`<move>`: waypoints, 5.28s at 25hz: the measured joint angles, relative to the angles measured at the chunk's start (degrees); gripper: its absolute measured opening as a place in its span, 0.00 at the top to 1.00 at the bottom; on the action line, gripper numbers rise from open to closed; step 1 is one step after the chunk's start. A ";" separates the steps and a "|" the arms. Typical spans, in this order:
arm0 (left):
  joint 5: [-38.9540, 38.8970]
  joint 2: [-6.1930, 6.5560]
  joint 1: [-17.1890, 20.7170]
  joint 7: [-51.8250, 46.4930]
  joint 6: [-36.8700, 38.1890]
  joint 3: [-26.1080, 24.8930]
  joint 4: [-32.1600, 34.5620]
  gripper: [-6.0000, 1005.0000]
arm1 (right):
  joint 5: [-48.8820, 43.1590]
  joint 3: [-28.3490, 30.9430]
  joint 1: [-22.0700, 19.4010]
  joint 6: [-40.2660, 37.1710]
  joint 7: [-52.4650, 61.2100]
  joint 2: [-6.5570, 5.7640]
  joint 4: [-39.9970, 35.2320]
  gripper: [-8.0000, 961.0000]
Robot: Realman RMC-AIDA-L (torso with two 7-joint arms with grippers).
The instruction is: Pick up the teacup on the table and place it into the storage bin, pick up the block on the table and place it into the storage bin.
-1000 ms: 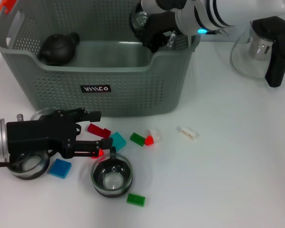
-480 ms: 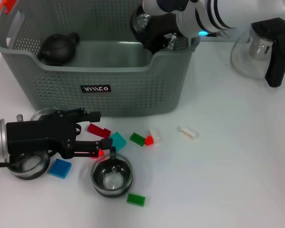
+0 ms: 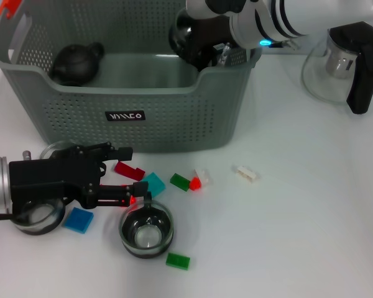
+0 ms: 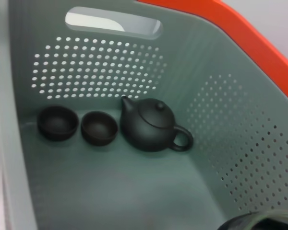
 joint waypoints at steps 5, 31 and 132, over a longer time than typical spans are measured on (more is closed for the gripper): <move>0.00 0.00 0.00 0.02 0.00 0.00 0.00 0.13 | -0.21 0.00 -0.06 -1.01 0.41 -0.01 -0.72 0.83; 0.07 0.68 0.51 0.20 -0.07 -1.14 0.23 0.13 | 0.24 -4.05 -16.08 -18.28 15.89 -0.05 -39.44 0.26; 10.19 1.67 4.48 3.83 2.88 -0.97 6.13 0.13 | 14.99 -55.29 -12.35 -20.38 24.17 1.32 -28.02 0.21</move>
